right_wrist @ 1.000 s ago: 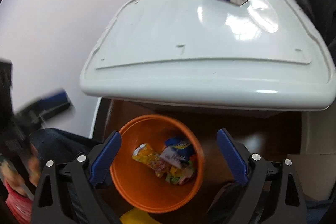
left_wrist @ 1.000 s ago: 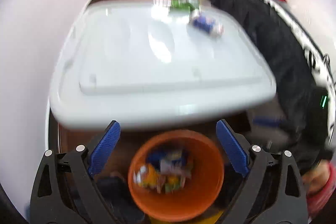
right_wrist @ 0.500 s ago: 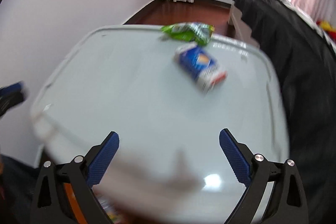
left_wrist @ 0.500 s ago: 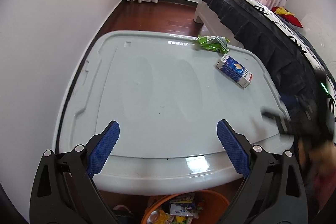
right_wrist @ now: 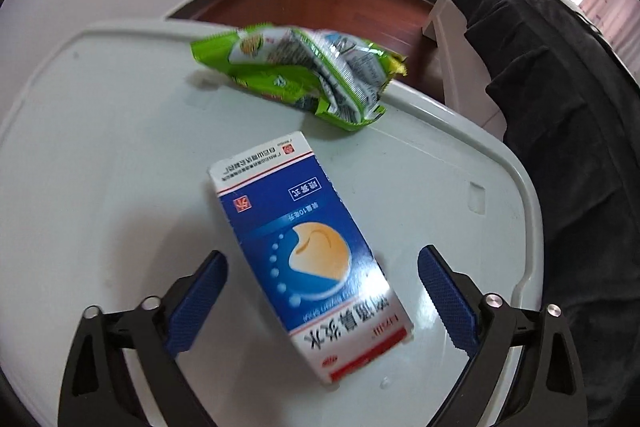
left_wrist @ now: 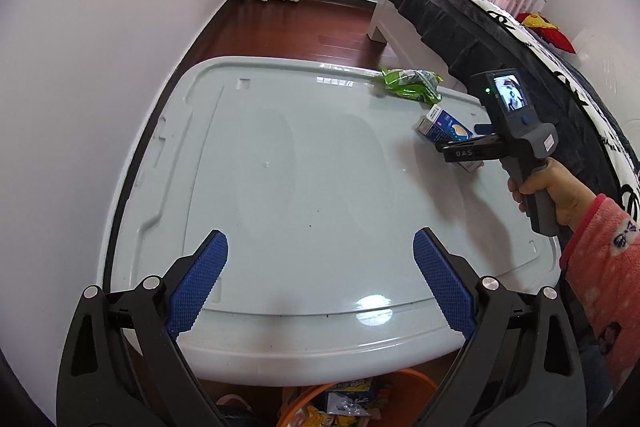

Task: Collect trash
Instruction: 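Grasp the blue medicine carton with the right tool, then grasp the green snack bag with the left tool while the right tool holds the carton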

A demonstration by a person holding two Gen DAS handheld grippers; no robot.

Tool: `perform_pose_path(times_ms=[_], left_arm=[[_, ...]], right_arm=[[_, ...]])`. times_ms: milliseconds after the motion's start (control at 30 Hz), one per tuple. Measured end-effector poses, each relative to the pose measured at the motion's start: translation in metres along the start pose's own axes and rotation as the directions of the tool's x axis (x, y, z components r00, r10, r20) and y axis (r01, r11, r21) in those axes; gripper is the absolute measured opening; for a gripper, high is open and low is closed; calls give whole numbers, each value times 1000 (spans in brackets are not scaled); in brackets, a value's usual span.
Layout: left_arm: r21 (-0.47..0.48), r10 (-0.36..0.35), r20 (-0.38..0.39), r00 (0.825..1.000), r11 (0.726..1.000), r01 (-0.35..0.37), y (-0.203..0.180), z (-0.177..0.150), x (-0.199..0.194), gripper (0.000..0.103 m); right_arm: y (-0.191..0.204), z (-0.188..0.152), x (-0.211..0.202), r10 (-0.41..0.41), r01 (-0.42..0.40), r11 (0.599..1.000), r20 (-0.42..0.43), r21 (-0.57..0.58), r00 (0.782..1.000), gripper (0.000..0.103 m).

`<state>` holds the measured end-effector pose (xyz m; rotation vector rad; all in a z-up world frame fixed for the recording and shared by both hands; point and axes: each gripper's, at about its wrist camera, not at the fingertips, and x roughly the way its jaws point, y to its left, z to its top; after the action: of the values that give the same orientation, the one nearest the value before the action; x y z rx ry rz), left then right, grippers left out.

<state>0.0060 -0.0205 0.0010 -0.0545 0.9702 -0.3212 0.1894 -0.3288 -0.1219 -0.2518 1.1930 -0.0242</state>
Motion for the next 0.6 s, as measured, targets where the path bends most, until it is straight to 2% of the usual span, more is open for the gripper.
perform_pose_path(times_ms=[33,133,233,367,500,600], left_arm=[[-1,3,-1,1000,1000,-3,0,0,1,92],[-12,-8,-19,1000,1000,8,1,-1,5,92],[-29,-25,-32,999,999,24,3,-1,9,92],[-52,-8,-23,1000,999,7,5,-1,11,92],[-60,-5,-16,1000,998,4,1,-4,18,92],[-59,-25,2,1000,998,25,-5,-6,18,91]], right_arm=[[0,0,-1,18,-18,1000,-3,13,1000,70],[-2,-6,-9,59,-58,997,-1,52,998,63],[2,-24,-23,59,-59,995,7,82,998,61],[6,-55,-53,91,-98,987,58,129,994,60],[2,-100,-99,177,-206,948,136,241,975,59],[-1,-136,-136,251,-304,903,201,302,947,59]])
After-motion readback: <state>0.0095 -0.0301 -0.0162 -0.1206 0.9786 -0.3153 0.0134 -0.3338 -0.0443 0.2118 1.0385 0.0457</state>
